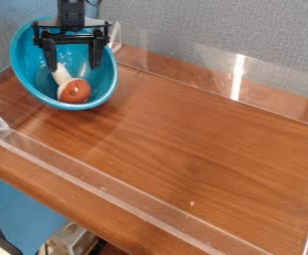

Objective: Put the mushroom in the blue bowl

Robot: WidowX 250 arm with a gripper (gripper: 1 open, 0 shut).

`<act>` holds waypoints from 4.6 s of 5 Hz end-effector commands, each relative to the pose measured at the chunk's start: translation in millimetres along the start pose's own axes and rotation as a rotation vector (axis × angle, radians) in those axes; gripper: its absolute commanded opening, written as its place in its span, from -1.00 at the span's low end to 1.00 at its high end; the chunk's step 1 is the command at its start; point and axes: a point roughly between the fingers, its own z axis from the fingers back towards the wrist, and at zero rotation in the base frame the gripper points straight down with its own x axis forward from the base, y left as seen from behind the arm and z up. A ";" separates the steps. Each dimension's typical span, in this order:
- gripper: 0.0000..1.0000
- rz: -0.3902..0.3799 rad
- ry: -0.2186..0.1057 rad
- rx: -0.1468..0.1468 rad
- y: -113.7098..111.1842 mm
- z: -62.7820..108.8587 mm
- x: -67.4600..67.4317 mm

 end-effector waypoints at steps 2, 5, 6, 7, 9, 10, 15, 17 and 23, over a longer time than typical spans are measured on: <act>1.00 -0.022 -0.041 -0.010 1.8 3.3 -11.2; 1.00 0.073 -0.039 -0.008 -6.0 -8.9 -8.4; -1.00 0.092 -0.038 -0.005 -3.3 -7.3 -7.8; 1.00 0.120 -0.043 -0.006 0.3 -9.8 -5.2; 1.00 0.174 -0.047 -0.001 5.8 -23.8 2.2; 1.00 0.106 -0.060 -0.005 8.4 -29.2 15.3; 1.00 0.011 -0.151 -0.067 -8.5 21.4 14.6; 1.00 0.050 -0.179 -0.085 -4.8 58.3 -1.0; 1.00 -0.191 -0.198 -0.111 -89.1 86.4 -133.5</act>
